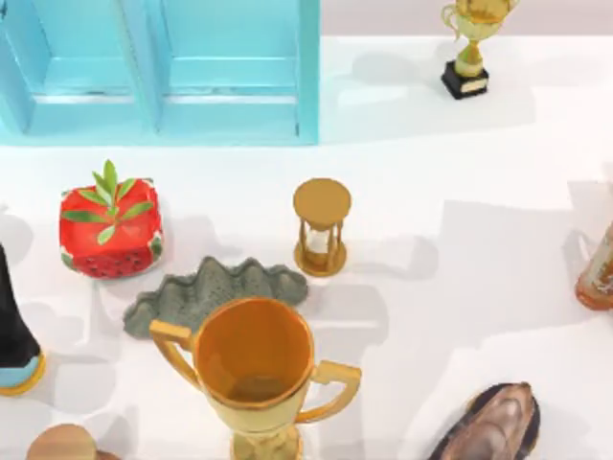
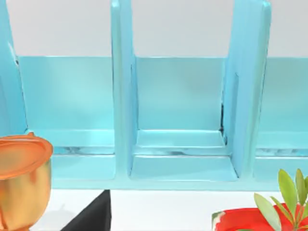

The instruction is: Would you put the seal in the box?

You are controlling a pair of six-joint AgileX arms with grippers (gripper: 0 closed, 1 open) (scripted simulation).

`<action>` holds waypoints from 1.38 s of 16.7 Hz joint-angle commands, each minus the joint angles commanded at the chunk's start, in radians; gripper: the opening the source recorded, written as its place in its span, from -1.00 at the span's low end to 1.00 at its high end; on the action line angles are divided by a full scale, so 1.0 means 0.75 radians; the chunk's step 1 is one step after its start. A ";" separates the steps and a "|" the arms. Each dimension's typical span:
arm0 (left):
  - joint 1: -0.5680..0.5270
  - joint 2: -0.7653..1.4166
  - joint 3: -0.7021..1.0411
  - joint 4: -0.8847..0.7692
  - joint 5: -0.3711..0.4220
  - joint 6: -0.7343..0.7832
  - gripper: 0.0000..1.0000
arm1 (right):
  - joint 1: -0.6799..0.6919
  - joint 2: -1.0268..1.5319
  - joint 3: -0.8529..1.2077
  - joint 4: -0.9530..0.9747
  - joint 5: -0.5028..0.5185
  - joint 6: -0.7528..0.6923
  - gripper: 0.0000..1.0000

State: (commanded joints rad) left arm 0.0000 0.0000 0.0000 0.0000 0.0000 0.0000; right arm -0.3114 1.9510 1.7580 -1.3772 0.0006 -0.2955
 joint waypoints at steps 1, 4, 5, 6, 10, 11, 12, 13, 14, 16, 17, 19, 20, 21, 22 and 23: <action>0.000 0.000 0.000 0.000 0.000 0.000 1.00 | -0.065 -0.043 -0.047 0.003 0.000 -0.065 -1.00; 0.000 0.000 0.000 0.000 0.000 0.000 1.00 | -0.176 -0.129 -0.141 0.011 -0.001 -0.178 -1.00; 0.000 0.000 0.000 0.000 0.000 0.000 1.00 | -0.185 -0.137 -0.150 0.013 -0.001 -0.187 -1.00; 0.000 0.000 0.000 0.000 0.000 0.000 1.00 | -0.185 -0.137 -0.150 0.013 -0.001 -0.187 -1.00; 0.000 0.000 0.000 0.000 0.000 0.000 1.00 | -0.180 -0.132 -0.150 0.015 0.000 -0.183 -1.00; 0.000 0.000 0.000 0.000 0.000 0.000 1.00 | -0.179 -0.132 -0.169 0.033 0.000 -0.182 -1.00; 0.000 0.000 0.000 0.000 0.000 0.000 1.00 | -0.179 -0.131 -0.201 0.065 -0.001 -0.182 -1.00; 0.000 0.000 0.000 0.000 0.000 0.000 1.00 | -0.179 -0.129 -0.242 0.108 -0.001 -0.182 -1.00; 0.000 0.000 0.000 0.000 0.000 0.000 1.00 | -0.179 -0.126 -0.286 0.160 0.000 -0.182 -1.00; 0.000 0.000 0.000 0.000 0.000 0.000 1.00 | -0.179 -0.121 -0.378 0.269 -0.001 -0.181 -1.00; 0.000 0.000 0.000 0.000 0.000 0.000 1.00 | -0.179 -0.118 -0.417 0.309 -0.001 -0.181 -1.00; 0.000 0.000 0.000 0.000 0.000 0.000 1.00 | -0.180 -0.109 -0.456 0.348 -0.001 -0.181 -1.00; 0.000 0.000 0.000 0.000 0.000 0.000 1.00 | -0.180 -0.109 -0.458 0.349 -0.001 -0.182 -1.00; 0.000 0.000 0.000 0.000 0.000 0.000 1.00 | -0.180 -0.109 -0.458 0.349 -0.001 -0.182 -1.00; 0.000 0.000 0.000 0.000 0.000 0.000 1.00 | -0.180 -0.109 -0.458 0.349 -0.001 -0.182 -1.00; 0.000 0.000 0.000 0.000 0.000 0.000 1.00 | -0.180 -0.109 -0.458 0.349 -0.001 -0.182 -0.85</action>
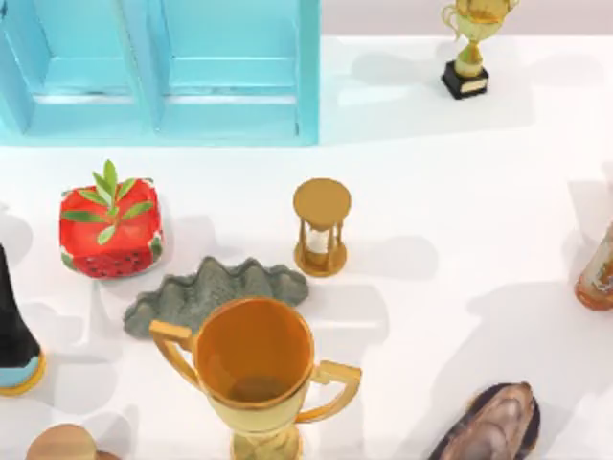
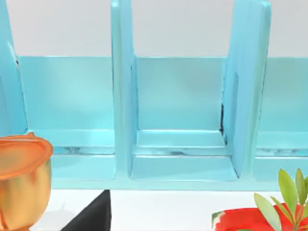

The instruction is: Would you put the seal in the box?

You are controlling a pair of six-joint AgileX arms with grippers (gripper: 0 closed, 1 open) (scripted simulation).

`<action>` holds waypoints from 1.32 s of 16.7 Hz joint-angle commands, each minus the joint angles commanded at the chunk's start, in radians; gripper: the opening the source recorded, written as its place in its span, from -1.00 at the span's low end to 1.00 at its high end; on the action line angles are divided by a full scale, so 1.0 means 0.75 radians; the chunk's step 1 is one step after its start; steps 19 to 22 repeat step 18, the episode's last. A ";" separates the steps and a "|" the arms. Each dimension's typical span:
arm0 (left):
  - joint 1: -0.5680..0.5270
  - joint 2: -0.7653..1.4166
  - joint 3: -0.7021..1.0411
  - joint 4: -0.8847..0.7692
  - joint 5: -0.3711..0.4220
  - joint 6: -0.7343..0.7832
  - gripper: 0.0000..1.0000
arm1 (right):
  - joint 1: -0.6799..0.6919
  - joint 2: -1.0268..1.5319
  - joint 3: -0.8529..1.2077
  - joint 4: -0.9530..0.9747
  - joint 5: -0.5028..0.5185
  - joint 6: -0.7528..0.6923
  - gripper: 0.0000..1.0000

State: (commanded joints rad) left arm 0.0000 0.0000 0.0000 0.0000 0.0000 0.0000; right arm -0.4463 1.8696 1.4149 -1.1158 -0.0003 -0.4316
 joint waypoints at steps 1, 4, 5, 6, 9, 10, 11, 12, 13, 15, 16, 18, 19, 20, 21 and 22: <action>0.000 0.000 0.000 0.000 0.000 0.000 1.00 | 0.000 0.000 0.000 0.000 0.000 0.000 -0.70; 0.000 0.000 0.000 0.000 0.000 0.000 1.00 | 0.000 0.000 0.000 0.000 0.000 0.000 -0.25; 0.000 0.000 0.000 0.000 0.000 0.000 1.00 | 0.000 0.000 0.000 0.000 0.000 0.000 -0.10; 0.000 0.000 0.000 0.000 0.000 0.000 1.00 | 0.000 0.000 0.000 0.000 0.000 0.000 0.06; 0.000 0.000 0.000 0.000 0.000 0.000 1.00 | 0.000 0.000 0.000 0.000 0.000 0.000 0.51; 0.000 0.000 0.000 0.000 0.000 0.000 1.00 | 0.000 0.000 0.000 0.000 0.000 0.000 0.66; 0.000 0.000 0.000 0.000 0.000 0.000 1.00 | 0.000 0.000 0.000 0.000 0.000 0.000 0.81; 0.000 0.000 0.000 0.000 0.000 0.000 1.00 | 0.000 0.000 0.000 0.000 0.000 0.000 0.96; 0.000 0.000 0.000 0.000 0.000 0.000 1.00 | 0.000 0.000 0.000 0.000 0.000 0.000 1.00; 0.000 0.000 0.000 0.000 0.000 0.000 1.00 | 0.000 0.000 0.000 0.000 0.000 0.000 1.00; 0.000 0.000 0.000 0.000 0.000 0.000 1.00 | 0.000 0.000 0.000 0.000 0.000 0.000 1.00; 0.000 0.000 0.000 0.000 0.000 0.000 1.00 | 0.000 0.000 0.000 0.000 0.000 0.000 1.00; 0.000 0.000 0.000 0.000 0.000 0.000 1.00 | 0.000 0.000 0.000 0.000 0.000 0.000 1.00; 0.000 0.000 0.000 0.000 0.000 0.000 1.00 | 0.000 0.000 0.000 0.000 0.000 0.000 1.00; 0.000 0.000 0.000 0.000 0.000 0.000 1.00 | 0.000 0.000 0.000 0.000 0.000 0.000 1.00; 0.000 0.000 0.000 0.000 0.000 0.000 1.00 | 0.000 0.000 0.000 0.000 0.000 0.000 1.00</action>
